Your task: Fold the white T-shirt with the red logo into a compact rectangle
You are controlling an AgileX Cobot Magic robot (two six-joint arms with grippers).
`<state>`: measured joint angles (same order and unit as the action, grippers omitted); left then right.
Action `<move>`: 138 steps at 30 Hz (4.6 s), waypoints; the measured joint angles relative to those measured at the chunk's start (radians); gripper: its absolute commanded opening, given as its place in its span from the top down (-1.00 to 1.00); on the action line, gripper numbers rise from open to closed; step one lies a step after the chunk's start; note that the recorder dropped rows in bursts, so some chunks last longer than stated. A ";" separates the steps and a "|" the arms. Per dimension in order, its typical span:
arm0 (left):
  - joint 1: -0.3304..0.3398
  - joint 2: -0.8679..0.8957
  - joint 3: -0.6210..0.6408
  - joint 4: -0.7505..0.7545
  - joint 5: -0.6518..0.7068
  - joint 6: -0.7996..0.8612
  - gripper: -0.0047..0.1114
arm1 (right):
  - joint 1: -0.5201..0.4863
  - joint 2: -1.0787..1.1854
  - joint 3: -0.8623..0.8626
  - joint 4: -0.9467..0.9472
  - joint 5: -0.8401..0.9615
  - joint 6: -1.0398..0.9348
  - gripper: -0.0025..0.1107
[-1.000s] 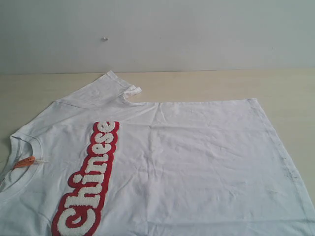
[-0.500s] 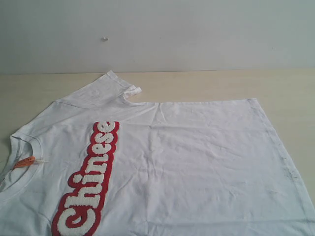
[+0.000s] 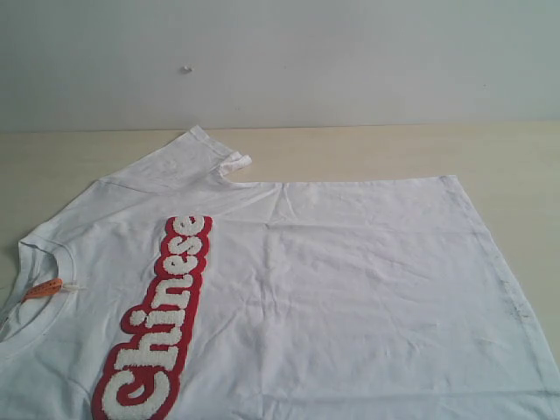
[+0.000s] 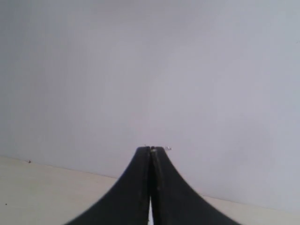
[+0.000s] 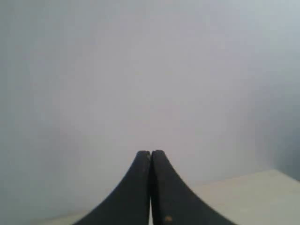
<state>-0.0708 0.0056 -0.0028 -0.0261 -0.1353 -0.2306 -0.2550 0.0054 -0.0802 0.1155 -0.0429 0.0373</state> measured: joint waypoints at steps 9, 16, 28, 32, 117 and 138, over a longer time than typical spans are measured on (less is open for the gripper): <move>0.000 0.000 0.000 0.000 -0.014 -0.286 0.92 | 0.000 0.000 0.000 0.382 -0.025 0.041 0.96; 0.000 0.000 -0.012 0.006 0.047 -0.482 0.92 | 0.000 0.000 -0.017 0.405 0.023 0.037 0.96; -0.136 0.116 -0.386 0.146 0.364 -0.322 0.92 | 0.065 0.071 -0.302 0.405 0.143 -0.287 0.96; -0.183 0.254 -0.517 0.148 0.480 -0.214 0.92 | 0.129 0.174 -0.409 0.405 0.208 -0.357 0.96; -0.163 1.621 -0.947 -0.145 0.766 1.715 0.69 | 0.429 1.601 -0.836 -0.044 0.825 -1.392 -0.63; -0.161 1.663 -0.949 -0.165 0.708 1.678 -0.89 | 0.429 1.616 -0.836 -0.044 0.771 -1.392 -0.63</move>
<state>-0.2322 1.6686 -0.9517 -0.1912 0.5725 1.4470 0.1739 1.6219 -0.9157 0.0716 0.7285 -1.3544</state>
